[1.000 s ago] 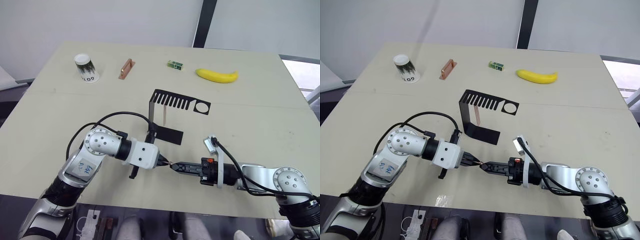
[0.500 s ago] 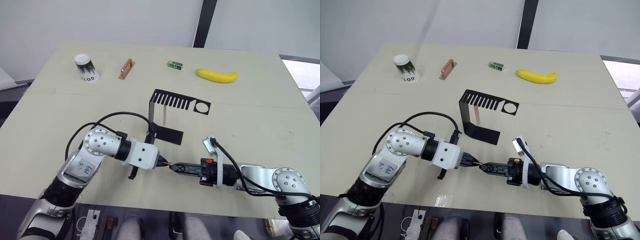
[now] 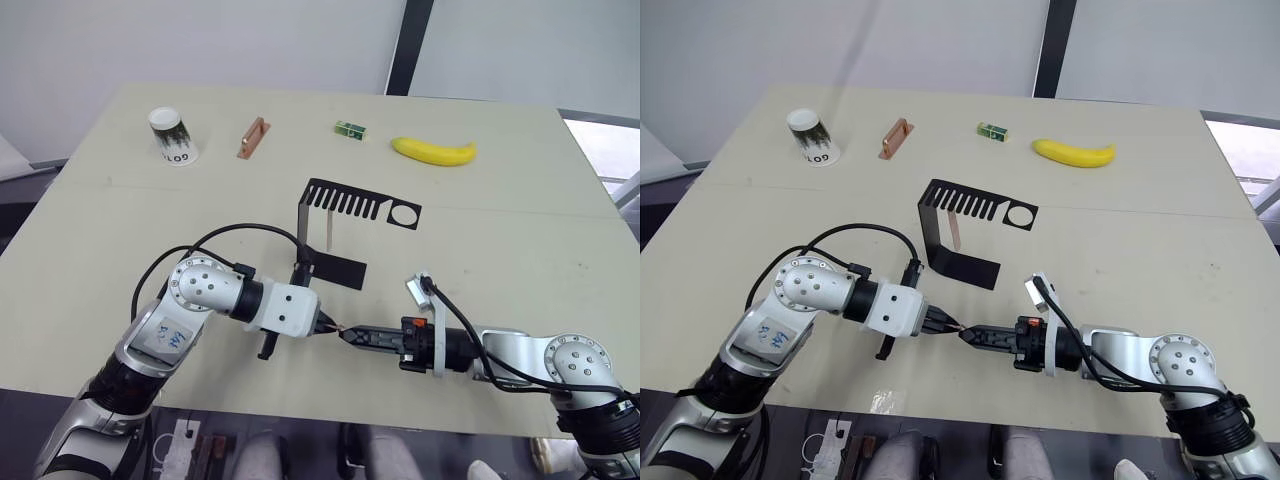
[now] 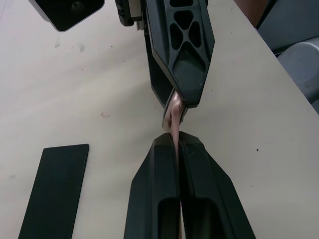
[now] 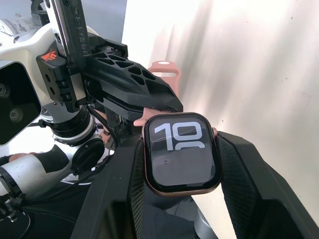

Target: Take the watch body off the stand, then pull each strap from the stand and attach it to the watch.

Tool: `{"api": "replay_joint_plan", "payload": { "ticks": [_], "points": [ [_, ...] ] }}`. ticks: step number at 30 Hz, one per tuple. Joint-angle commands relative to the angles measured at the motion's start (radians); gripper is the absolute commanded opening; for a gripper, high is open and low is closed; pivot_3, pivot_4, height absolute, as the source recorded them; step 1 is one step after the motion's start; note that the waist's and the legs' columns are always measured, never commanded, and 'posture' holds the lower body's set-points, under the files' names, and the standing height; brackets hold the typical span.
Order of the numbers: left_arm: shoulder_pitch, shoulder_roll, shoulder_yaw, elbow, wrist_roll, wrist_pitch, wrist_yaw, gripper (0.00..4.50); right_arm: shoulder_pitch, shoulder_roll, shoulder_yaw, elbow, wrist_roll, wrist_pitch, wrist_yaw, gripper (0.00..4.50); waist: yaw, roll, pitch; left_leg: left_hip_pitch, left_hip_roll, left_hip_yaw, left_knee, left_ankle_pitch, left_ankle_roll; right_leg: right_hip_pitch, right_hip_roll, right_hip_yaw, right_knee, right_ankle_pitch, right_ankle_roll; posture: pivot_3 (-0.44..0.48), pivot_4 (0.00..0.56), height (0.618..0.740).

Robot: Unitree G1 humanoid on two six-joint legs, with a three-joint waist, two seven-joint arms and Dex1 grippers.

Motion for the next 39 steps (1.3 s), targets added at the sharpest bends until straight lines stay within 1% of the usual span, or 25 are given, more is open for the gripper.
{"api": "replay_joint_plan", "payload": {
  "ticks": [1, 16, 30, 39],
  "points": [
    [-0.041, -0.035, -0.004, -0.086, -0.046, -0.021, 0.027, 0.00, 0.008, 0.004, 0.039, -0.019, -0.007, 0.023, -0.009, 1.60, 0.000, 0.000, 0.000, 0.000, 0.000, 0.000, 0.000, 0.000, 0.000, 0.000, 0.000, 0.000, 0.000, 0.000, 0.000, 0.000, 0.150, 0.740],
    [-0.044, -0.035, -0.022, -0.074, -0.034, -0.021, 0.027, 0.00, 0.007, 0.013, 0.040, -0.018, -0.010, 0.025, -0.010, 1.60, 0.000, 0.000, 0.000, 0.000, 0.000, 0.000, 0.000, 0.000, 0.000, 0.000, 0.000, 0.000, 0.000, 0.000, 0.000, 0.000, 0.150, 0.740],
    [0.038, -0.034, -0.042, -0.039, 0.003, -0.113, 0.051, 0.00, 0.006, 0.016, 0.037, -0.020, -0.018, 0.032, -0.004, 1.60, 0.000, 0.000, 0.000, 0.000, 0.000, 0.000, 0.000, 0.000, 0.000, 0.000, 0.000, 0.000, 0.000, 0.000, 0.000, 0.000, 0.150, 0.740],
    [0.049, -0.033, -0.040, -0.024, 0.007, -0.143, 0.060, 0.00, 0.006, 0.014, 0.036, -0.021, -0.018, 0.036, 0.000, 1.60, 0.000, 0.000, 0.000, 0.000, 0.000, 0.000, 0.000, 0.000, 0.000, 0.000, 0.000, 0.000, 0.000, 0.000, 0.000, 0.000, 0.150, 0.740]
  ]
}}
